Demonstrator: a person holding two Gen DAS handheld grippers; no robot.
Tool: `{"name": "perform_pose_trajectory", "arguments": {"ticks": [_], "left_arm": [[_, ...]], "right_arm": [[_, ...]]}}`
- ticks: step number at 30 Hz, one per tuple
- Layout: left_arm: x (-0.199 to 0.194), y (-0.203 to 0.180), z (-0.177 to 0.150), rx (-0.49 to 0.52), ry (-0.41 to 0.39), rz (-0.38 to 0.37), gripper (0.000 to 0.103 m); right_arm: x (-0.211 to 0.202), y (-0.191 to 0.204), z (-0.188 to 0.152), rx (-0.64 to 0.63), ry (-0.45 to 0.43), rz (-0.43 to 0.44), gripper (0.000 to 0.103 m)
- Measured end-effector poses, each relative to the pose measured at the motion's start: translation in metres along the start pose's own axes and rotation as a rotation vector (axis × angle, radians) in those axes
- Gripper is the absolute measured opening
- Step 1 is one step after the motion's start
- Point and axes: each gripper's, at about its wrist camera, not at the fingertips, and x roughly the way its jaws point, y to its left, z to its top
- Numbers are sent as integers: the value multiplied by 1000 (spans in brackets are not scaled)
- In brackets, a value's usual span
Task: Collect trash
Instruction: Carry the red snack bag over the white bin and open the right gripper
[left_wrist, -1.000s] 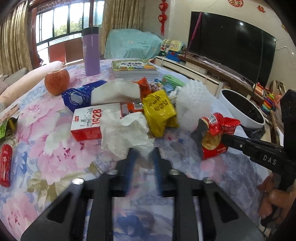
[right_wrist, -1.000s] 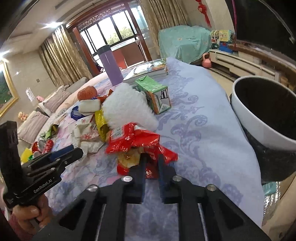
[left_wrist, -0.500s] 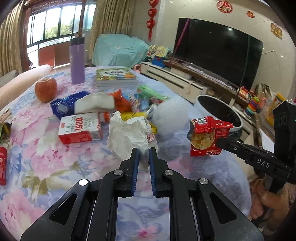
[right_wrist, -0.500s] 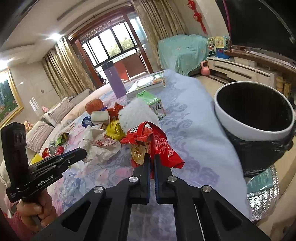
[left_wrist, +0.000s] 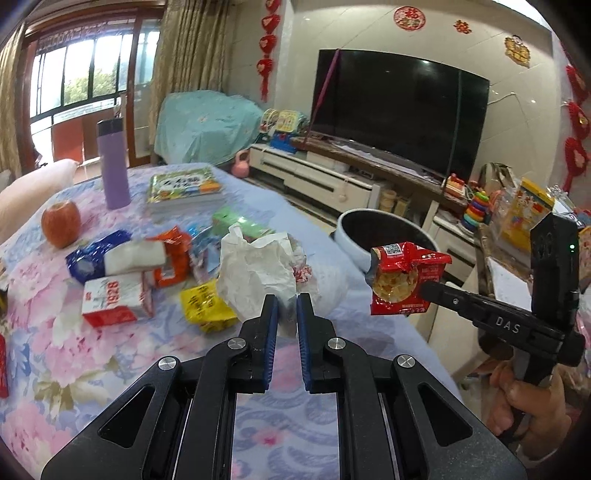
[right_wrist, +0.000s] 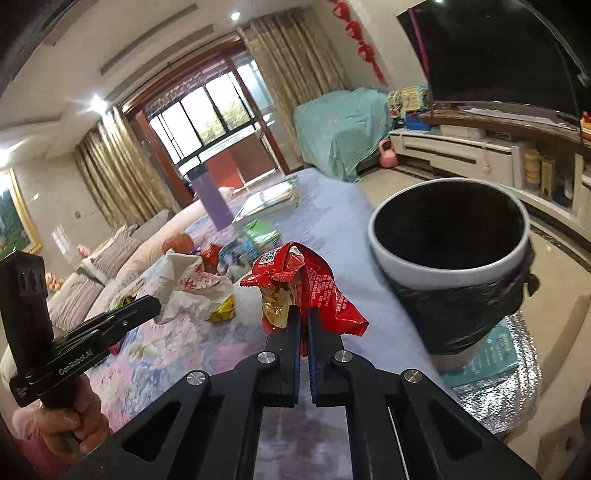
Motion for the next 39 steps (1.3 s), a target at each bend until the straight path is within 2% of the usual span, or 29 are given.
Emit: {"name": "perform_pose_trajectory", "arguments": {"ticks": [15,24,39], "left_arm": [[36,-59,32,77,-9,-94,10],[73,-88,49,109,10,-141,10],[128,-111,62,113,75,-198,10]], "right_arm": [[-16,-55,28,64,-61,-100,3],[-14,-79,41,76,-59,-156,3],[6,-99,60,74,-28,-201,3]]}}
